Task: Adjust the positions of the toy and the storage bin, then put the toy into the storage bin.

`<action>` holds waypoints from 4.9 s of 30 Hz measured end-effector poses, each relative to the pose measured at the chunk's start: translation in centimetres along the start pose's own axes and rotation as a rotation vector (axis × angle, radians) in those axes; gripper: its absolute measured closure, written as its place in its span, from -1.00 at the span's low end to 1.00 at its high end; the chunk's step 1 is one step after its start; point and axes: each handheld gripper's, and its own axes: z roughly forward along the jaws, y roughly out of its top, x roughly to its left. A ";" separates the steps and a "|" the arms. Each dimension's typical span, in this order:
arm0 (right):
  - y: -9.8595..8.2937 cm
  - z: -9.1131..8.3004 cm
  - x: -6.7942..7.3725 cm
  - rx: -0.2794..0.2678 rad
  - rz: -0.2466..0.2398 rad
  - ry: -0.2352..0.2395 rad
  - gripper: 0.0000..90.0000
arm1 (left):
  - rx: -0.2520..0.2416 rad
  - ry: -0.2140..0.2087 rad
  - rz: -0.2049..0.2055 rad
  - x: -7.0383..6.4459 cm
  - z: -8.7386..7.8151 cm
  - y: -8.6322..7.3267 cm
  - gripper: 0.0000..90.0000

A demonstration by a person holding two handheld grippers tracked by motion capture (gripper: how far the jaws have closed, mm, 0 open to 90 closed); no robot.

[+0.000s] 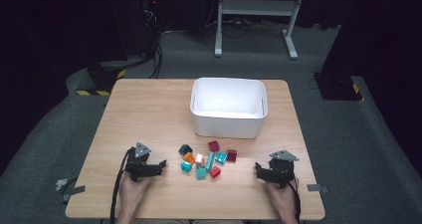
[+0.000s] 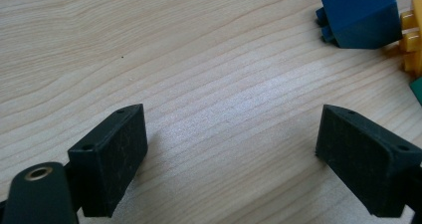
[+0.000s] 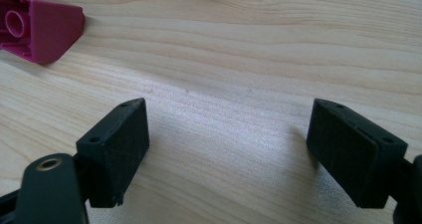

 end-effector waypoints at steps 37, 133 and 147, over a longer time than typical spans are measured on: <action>0.7 -0.5 0.5 -0.022 -0.059 0.105 -0.42 | -0.007 0.006 -0.005 -0.1 -0.2 -0.2 -0.67; 7.6 -0.1 5.7 -0.069 -0.133 0.302 0.31 | -0.007 0.006 -0.003 -0.1 -0.2 -0.2 -0.67; 10.8 -4.3 4.7 -0.192 -0.147 0.362 0.31 | -0.007 0.006 -0.004 -0.1 -0.2 -0.2 -0.67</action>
